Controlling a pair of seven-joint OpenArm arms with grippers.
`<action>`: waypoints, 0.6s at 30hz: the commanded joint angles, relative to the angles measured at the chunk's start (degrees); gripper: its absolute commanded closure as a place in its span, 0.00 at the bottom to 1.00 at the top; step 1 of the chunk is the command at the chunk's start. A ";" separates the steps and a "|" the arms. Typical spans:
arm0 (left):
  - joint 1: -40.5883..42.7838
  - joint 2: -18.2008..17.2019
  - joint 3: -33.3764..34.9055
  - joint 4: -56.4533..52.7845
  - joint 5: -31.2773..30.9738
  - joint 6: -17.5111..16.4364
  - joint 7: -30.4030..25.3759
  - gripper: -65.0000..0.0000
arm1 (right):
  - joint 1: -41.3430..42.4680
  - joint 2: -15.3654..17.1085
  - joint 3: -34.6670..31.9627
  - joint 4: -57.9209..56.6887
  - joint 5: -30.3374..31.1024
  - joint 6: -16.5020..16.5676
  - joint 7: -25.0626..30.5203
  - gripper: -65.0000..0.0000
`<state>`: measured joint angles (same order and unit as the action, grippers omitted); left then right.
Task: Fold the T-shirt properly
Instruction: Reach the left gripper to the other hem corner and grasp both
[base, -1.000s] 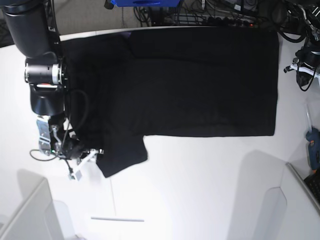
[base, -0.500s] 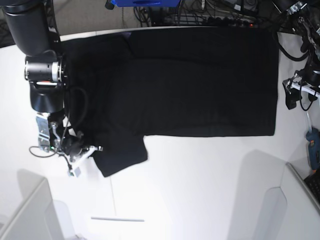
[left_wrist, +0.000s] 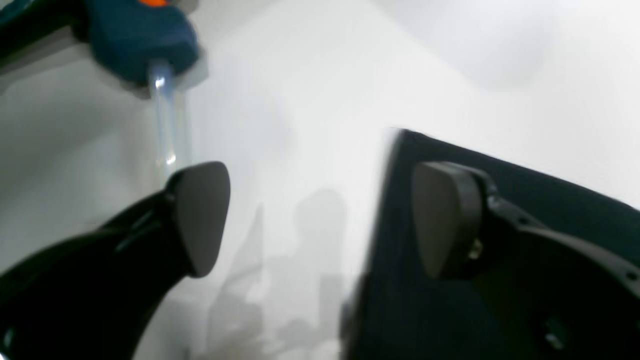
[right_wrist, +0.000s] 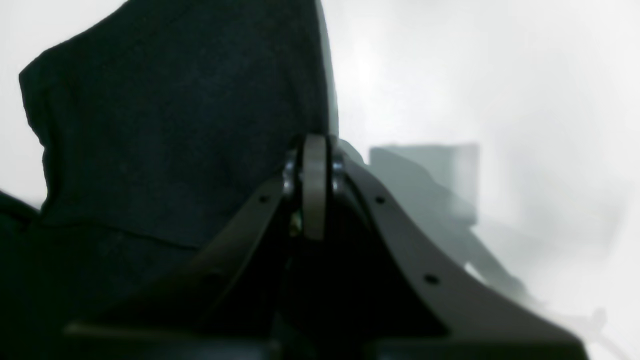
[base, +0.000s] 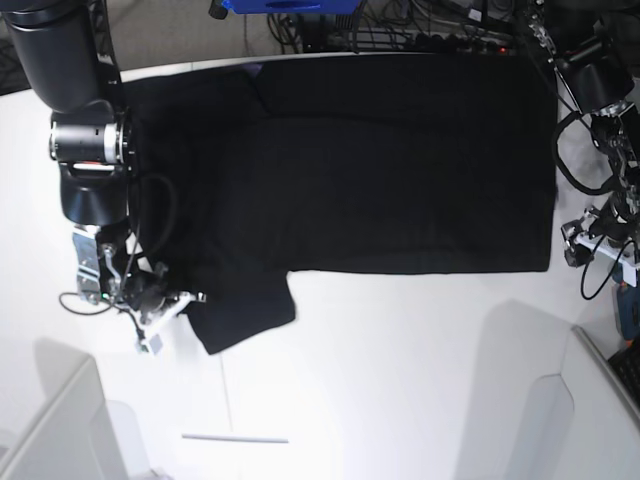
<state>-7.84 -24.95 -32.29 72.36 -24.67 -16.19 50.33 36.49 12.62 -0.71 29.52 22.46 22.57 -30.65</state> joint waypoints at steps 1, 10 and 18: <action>-2.14 -1.29 0.69 -0.23 0.18 -0.12 -1.14 0.17 | 1.53 0.26 0.14 0.42 -0.44 0.16 -0.60 1.00; -11.11 -1.29 7.99 -10.51 1.85 -0.12 -1.31 0.17 | 1.71 -0.36 0.14 0.42 -0.44 0.16 -0.60 1.00; -14.89 -1.12 15.02 -18.86 1.85 -0.12 -6.15 0.17 | 1.80 -0.36 0.14 0.42 -0.44 0.16 -0.60 1.00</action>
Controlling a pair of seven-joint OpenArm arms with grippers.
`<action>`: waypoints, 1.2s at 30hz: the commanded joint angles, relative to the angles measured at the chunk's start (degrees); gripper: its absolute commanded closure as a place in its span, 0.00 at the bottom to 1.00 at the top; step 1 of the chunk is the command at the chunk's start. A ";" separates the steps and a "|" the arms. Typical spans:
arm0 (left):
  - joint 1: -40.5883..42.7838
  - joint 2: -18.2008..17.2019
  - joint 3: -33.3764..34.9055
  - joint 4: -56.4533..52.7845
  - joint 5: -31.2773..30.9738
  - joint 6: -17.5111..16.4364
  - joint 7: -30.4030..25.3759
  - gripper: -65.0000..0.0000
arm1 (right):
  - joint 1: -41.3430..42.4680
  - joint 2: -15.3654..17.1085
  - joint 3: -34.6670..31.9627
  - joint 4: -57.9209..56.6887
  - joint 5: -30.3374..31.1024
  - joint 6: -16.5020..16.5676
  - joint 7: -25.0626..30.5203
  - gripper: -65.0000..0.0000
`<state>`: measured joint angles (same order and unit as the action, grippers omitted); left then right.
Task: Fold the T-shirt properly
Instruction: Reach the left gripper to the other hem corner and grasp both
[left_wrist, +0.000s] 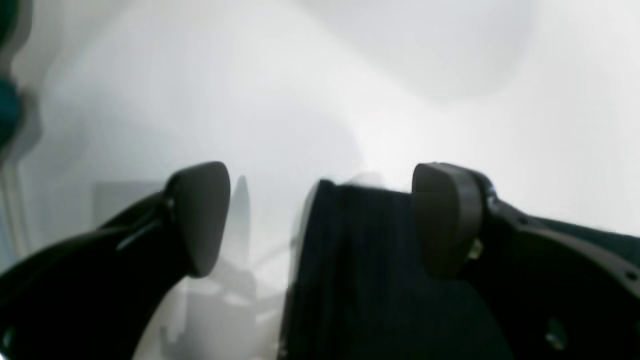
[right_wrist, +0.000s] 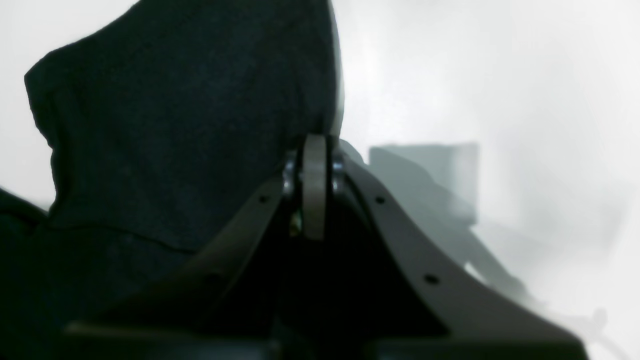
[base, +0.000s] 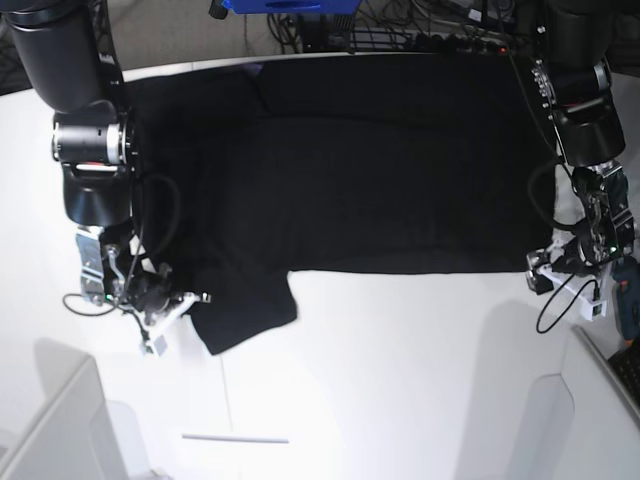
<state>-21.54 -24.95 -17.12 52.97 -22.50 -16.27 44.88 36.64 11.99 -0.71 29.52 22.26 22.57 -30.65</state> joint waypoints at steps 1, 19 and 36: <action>-1.19 -1.12 0.38 -0.44 -0.49 -0.04 -1.32 0.17 | 1.64 0.28 0.14 0.42 -0.24 0.16 -0.60 1.00; -1.19 2.14 0.91 -2.29 -0.22 -0.04 -2.20 0.21 | 1.73 0.45 0.05 0.42 -0.24 0.16 -0.51 1.00; -0.48 1.87 0.47 -1.67 -0.66 -0.12 -1.76 1.00 | -1.17 0.45 0.23 5.87 -0.15 0.16 2.39 1.00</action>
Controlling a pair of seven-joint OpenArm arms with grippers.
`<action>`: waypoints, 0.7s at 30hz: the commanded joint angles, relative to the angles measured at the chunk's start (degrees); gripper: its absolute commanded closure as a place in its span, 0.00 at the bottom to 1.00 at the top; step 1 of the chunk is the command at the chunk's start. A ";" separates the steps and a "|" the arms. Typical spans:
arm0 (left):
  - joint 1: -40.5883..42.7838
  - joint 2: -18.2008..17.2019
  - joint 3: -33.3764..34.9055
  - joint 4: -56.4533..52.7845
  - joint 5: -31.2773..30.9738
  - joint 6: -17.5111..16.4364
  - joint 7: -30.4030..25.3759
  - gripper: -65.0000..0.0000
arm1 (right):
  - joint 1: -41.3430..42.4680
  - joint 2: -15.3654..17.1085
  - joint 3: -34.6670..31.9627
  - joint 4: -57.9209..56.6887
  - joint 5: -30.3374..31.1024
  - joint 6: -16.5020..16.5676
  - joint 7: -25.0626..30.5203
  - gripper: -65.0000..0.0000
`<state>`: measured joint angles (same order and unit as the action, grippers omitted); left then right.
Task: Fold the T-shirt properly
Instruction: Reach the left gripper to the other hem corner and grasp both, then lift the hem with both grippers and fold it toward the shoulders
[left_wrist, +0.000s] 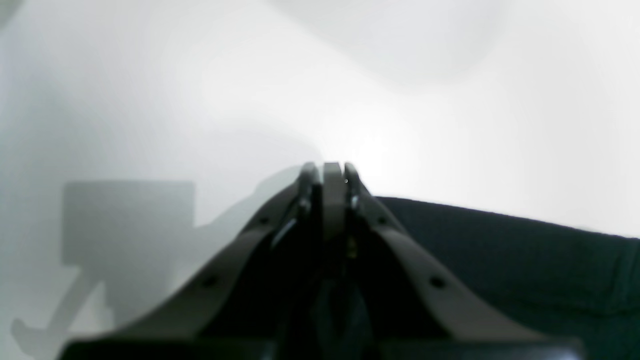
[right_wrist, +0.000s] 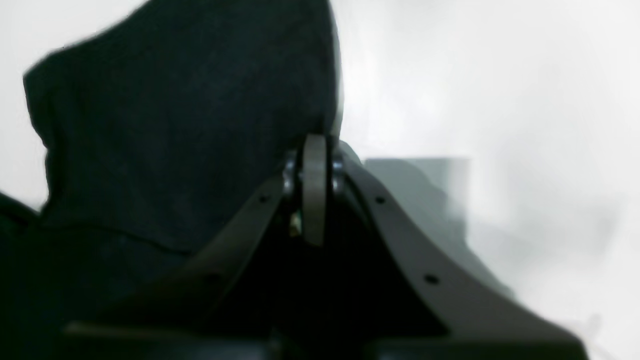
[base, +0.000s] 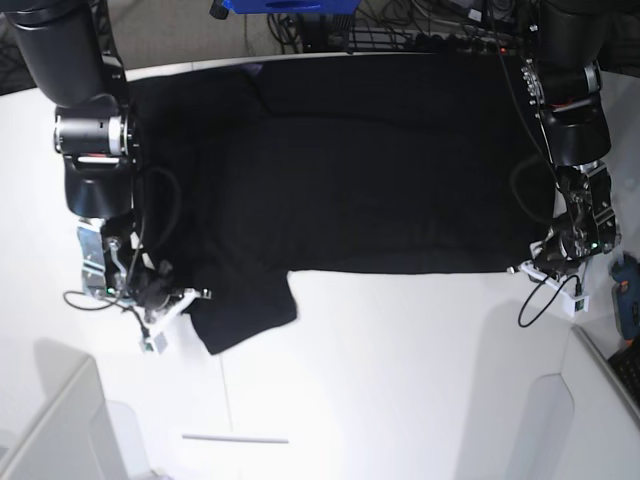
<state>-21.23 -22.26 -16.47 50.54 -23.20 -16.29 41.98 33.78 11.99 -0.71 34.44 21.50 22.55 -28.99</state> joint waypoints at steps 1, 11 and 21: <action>-0.79 -0.90 -0.19 1.19 -0.05 -0.10 1.14 1.00 | 1.17 0.54 0.23 2.36 0.61 0.18 0.73 1.00; 2.73 -0.90 -0.81 12.09 -0.05 -0.10 4.57 1.00 | -7.36 0.89 0.23 19.59 0.61 -0.35 0.55 1.00; 5.01 -0.73 -9.16 19.65 0.04 -6.87 12.22 1.00 | -10.70 0.45 9.46 29.26 0.53 -0.35 -7.89 1.00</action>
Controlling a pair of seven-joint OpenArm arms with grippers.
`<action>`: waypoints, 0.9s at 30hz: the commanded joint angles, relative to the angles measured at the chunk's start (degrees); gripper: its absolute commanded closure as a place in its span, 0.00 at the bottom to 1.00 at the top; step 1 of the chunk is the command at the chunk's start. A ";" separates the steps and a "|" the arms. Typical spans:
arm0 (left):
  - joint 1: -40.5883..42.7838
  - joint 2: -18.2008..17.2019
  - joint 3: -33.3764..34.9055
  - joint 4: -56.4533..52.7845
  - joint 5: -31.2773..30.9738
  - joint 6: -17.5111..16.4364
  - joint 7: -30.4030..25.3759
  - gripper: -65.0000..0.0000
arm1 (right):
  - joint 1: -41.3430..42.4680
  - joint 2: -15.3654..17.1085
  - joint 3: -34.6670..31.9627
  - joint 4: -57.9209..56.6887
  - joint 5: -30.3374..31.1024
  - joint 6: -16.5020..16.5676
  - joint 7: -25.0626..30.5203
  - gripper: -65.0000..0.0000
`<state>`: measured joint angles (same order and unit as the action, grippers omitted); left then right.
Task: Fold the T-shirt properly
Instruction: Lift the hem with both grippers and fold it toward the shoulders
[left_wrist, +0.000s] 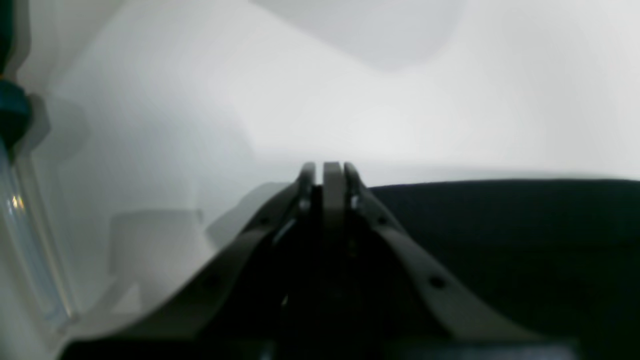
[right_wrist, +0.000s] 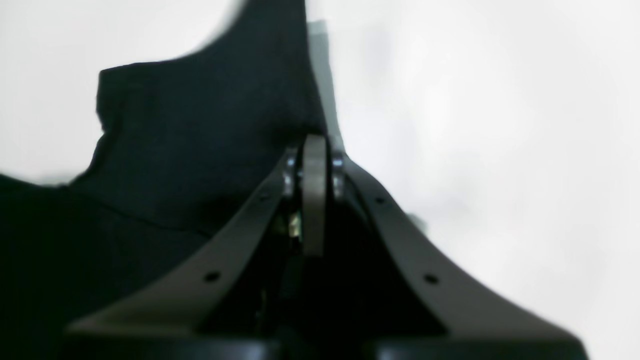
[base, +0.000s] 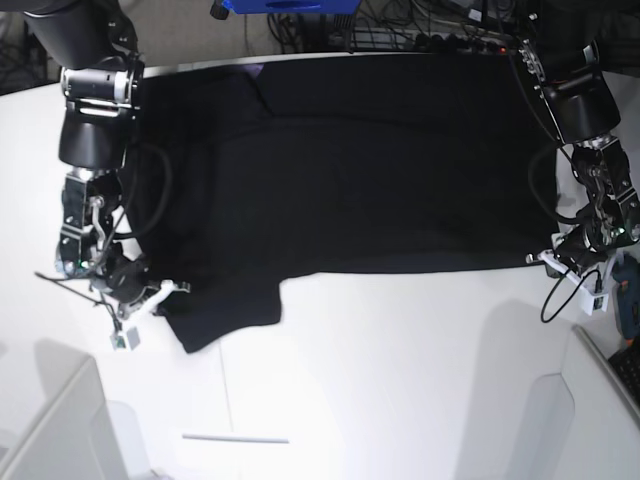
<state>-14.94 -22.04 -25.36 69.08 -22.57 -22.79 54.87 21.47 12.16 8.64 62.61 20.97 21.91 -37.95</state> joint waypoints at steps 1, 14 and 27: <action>-0.93 -1.03 -0.17 1.21 -0.60 -0.38 -0.59 1.00 | 1.43 0.28 0.10 2.05 1.05 0.29 0.55 1.00; 5.40 -0.77 -3.07 9.73 -0.86 -0.55 -0.32 1.00 | -5.08 0.19 2.12 12.51 1.14 0.29 -3.41 1.00; 13.66 -2.53 -7.38 10.53 -19.06 -0.38 -0.32 1.00 | -10.97 0.19 4.32 22.53 1.14 0.29 -8.16 1.00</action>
<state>-0.64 -23.55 -32.56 78.43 -40.25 -22.72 55.51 9.08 11.51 12.75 83.96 21.56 22.02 -47.31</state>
